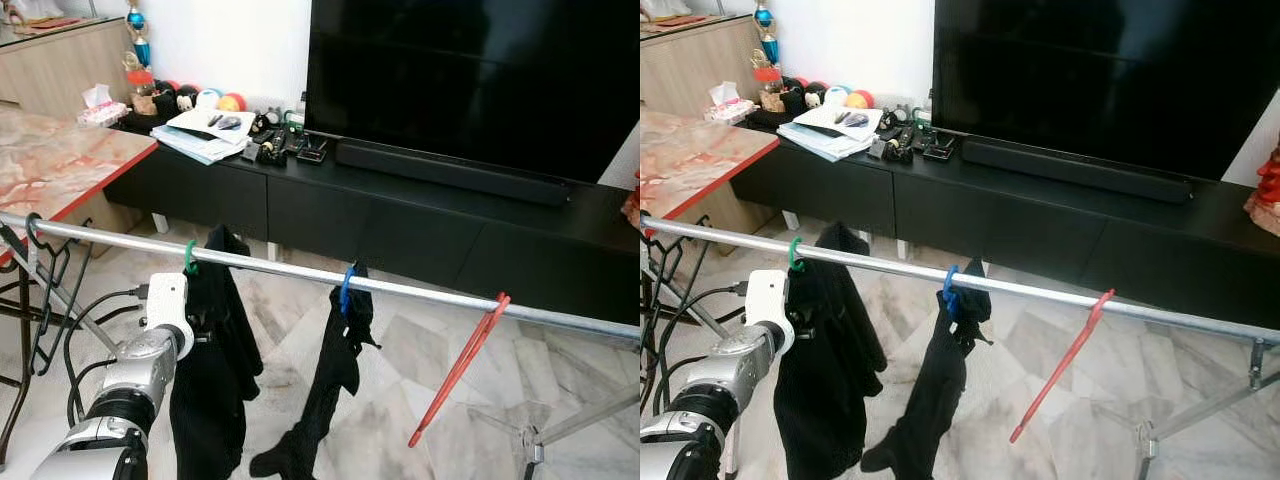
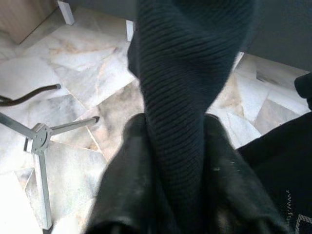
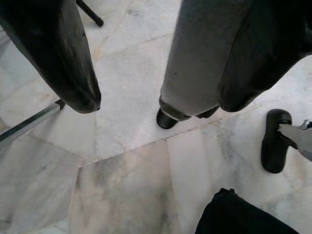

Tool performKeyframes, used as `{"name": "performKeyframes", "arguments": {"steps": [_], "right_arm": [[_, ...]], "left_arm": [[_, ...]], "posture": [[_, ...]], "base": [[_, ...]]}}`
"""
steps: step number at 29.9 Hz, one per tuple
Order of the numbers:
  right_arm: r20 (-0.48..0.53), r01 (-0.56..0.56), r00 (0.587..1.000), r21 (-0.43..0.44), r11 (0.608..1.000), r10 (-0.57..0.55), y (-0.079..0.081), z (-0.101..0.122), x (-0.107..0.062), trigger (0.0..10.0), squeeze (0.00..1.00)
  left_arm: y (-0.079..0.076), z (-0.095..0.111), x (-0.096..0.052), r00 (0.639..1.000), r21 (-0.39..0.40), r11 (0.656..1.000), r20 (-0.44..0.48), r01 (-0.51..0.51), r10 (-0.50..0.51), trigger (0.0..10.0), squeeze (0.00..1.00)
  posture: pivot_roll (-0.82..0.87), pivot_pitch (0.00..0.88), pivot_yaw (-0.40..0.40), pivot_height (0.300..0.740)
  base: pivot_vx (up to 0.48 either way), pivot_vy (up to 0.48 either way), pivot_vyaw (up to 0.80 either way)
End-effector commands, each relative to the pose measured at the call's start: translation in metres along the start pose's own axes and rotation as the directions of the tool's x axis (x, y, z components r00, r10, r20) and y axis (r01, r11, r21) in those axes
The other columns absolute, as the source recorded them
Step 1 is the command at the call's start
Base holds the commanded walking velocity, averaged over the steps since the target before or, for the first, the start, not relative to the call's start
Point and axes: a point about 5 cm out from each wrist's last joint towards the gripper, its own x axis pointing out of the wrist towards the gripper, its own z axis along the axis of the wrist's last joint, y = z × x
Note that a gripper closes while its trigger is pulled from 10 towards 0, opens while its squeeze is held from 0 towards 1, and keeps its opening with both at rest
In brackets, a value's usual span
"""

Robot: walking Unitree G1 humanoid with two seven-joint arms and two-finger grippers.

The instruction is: Hang hanger

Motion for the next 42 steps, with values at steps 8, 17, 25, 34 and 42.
{"name": "performKeyframes", "arguments": {"steps": [8, 17, 25, 34, 42], "right_arm": [[0.015, -0.008, 1.0, 0.01, 1.0, 0.008, 0.0, 0.004, 0.0, 10.0, 0.0], [0.021, -0.017, 1.0, 0.011, 1.0, 0.017, 0.003, 0.006, 0.001, 10.0, 0.0], [0.022, -0.017, 1.0, 0.017, 1.0, 0.017, 0.005, 0.007, 0.001, 10.0, 0.0], [0.022, -0.012, 1.0, 0.021, 1.0, 0.012, 0.005, 0.006, 0.001, 10.0, 0.0], [0.018, -0.013, 1.0, 0.018, 1.0, 0.013, 0.004, 0.004, 0.001, 10.0, 0.0]], "left_arm": [[-0.006, 0.005, 0.003, 1.0, 0.045, 0.999, 0.007, -0.005, 0.005, 0.0, 0.0], [-0.006, 0.001, 0.003, 0.998, 0.107, 0.992, 0.0, -0.062, 0.062, 0.0, 0.0], [-0.009, 0.0, 0.002, 0.998, 0.122, 0.991, 0.027, -0.052, 0.05, 0.0, 0.0], [-0.006, 0.022, -0.006, 0.976, 0.13, 0.991, 0.216, -0.035, 0.006, 0.0, 0.0], [-0.006, 0.017, -0.024, 0.955, 0.182, 0.983, 0.292, 0.001, -0.055, 0.0, 0.0]], "posture": [[0.09, 0.0, -0.076, 0.74], [0.09, 0.0, -0.066, 0.74], [0.1, 0.0, -0.058, 0.74], [0.11, 0.0, -0.055, 0.74], [0.1, 0.0, -0.05, 0.74]], "base": [[0.0, 0.0, 0.0], [0.0, 0.0, 0.0], [0.0, 0.0, 0.0], [0.0, 0.0, 0.0], [0.0, 0.0, 0.0]]}}
